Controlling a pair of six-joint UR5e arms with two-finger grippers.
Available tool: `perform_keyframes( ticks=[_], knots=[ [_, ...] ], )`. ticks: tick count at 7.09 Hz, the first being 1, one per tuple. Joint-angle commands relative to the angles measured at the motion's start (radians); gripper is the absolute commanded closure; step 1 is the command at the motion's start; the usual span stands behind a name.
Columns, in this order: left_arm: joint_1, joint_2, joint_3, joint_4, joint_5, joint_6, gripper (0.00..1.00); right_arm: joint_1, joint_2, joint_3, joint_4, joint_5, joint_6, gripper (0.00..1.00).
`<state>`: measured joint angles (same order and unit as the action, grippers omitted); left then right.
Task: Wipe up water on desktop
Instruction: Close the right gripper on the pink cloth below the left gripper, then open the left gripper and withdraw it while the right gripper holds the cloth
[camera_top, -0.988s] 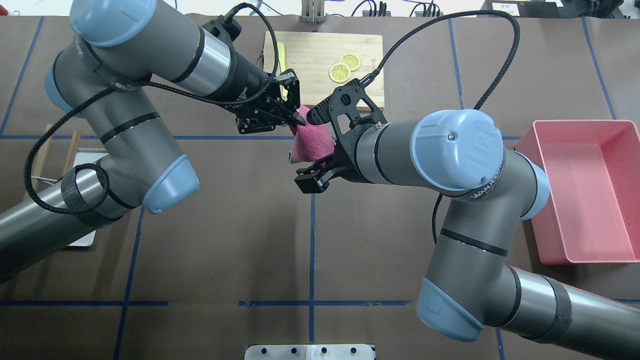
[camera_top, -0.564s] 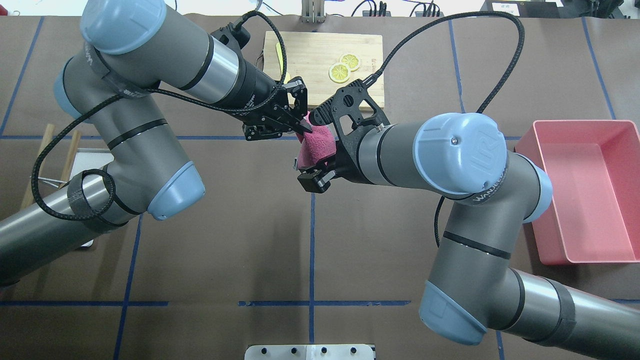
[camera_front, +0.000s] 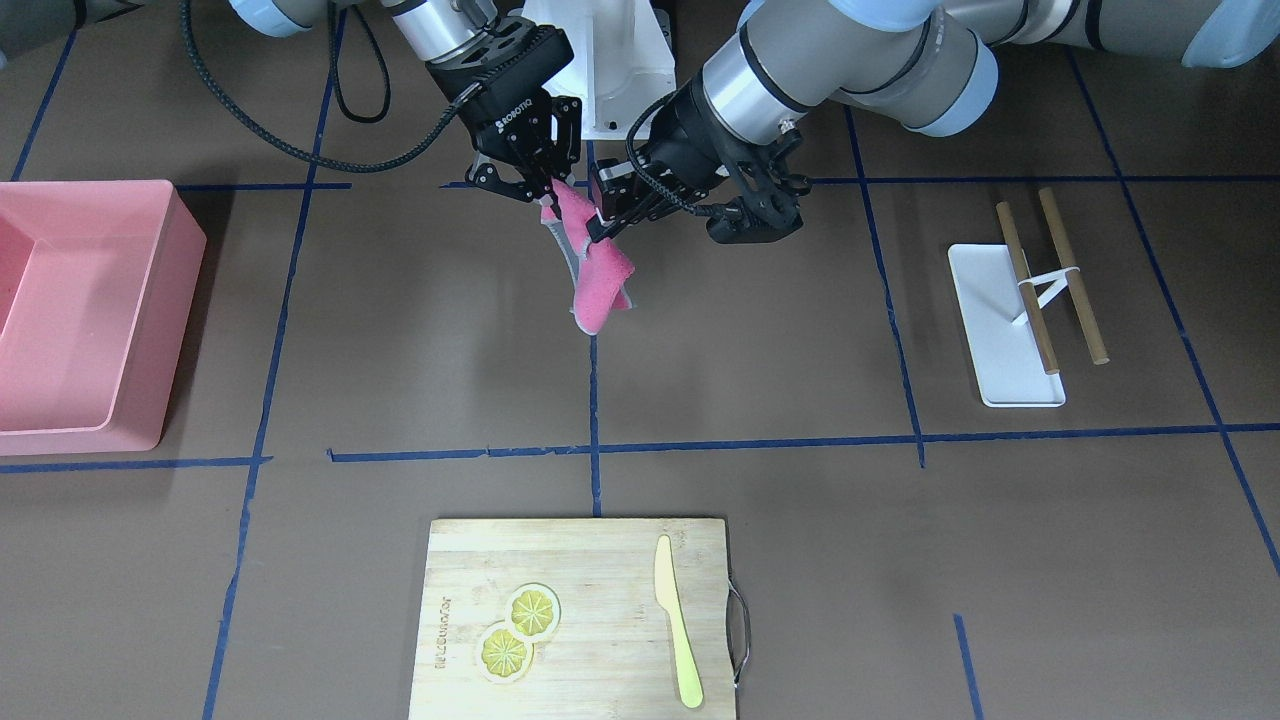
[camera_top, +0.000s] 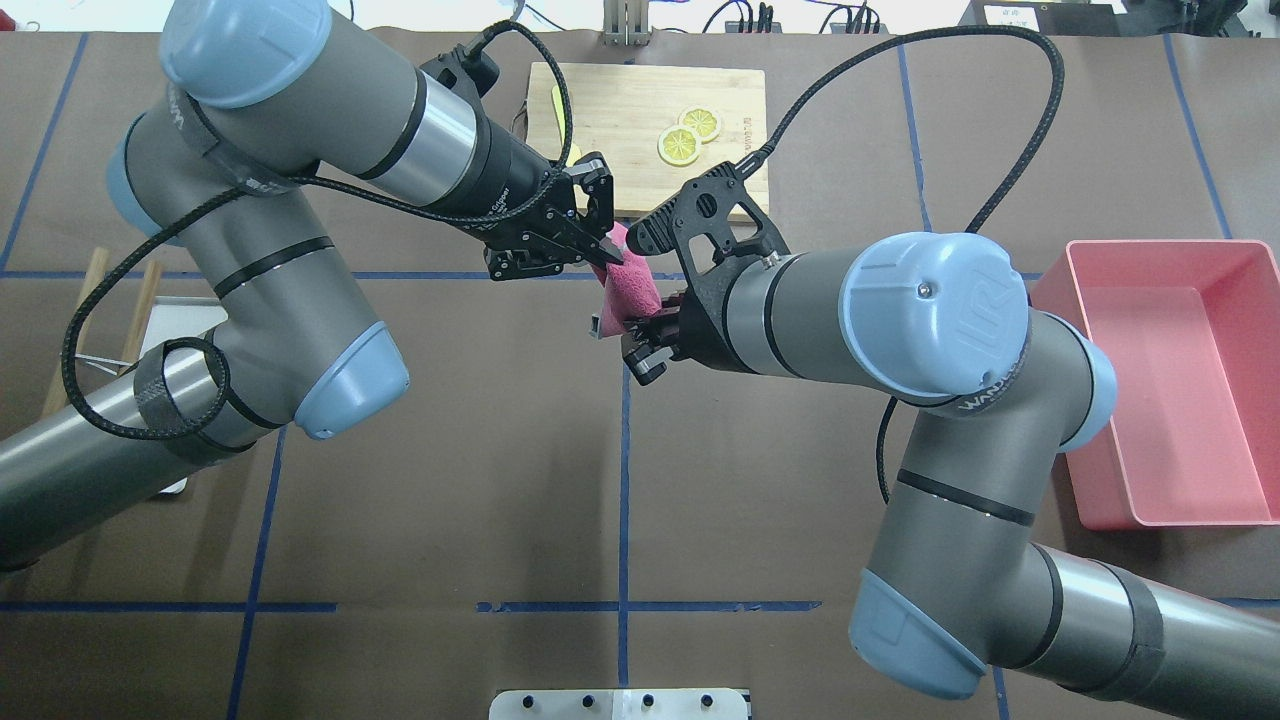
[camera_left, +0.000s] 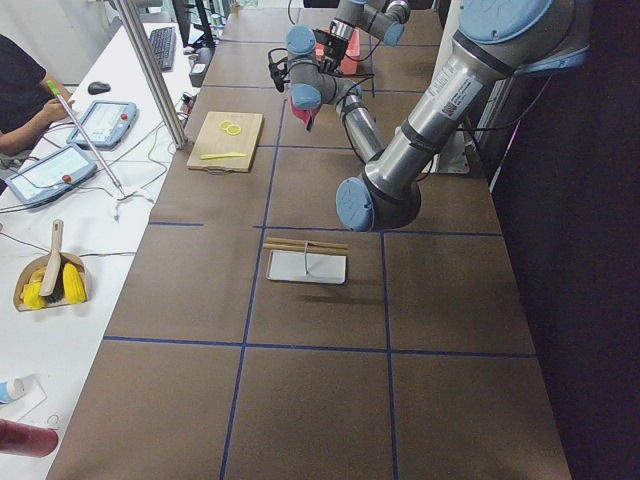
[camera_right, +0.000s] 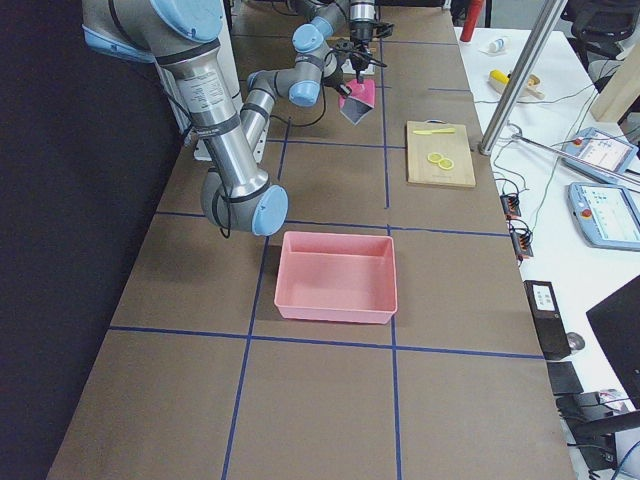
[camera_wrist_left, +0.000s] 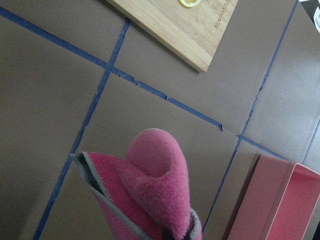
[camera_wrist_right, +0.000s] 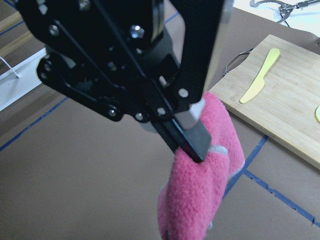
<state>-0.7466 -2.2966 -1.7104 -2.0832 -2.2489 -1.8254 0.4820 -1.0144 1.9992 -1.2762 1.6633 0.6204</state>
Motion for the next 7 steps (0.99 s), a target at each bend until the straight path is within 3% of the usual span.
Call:
perform_keyframes(
  ticks=[1, 2, 5, 7],
  knots=[
    [0.0, 0.0, 0.0, 0.0, 0.0, 0.0, 0.83, -0.005, 0.0, 0.003, -0.002, 0.001, 0.007, 1.0],
    [0.0, 0.002, -0.001, -0.002, 0.0, 0.006, 0.01, -0.005, 0.0, 0.003, 0.0, 0.001, 0.015, 1.0],
    [-0.022, 0.002, -0.005, 0.002, 0.0, 0.005, 0.0, 0.0, -0.003, 0.024, -0.002, 0.006, 0.015, 1.0],
    [-0.101, 0.003, -0.008, 0.017, -0.042, 0.009, 0.0, 0.007, -0.007, 0.045, -0.017, 0.007, 0.016, 1.0]
  ],
)
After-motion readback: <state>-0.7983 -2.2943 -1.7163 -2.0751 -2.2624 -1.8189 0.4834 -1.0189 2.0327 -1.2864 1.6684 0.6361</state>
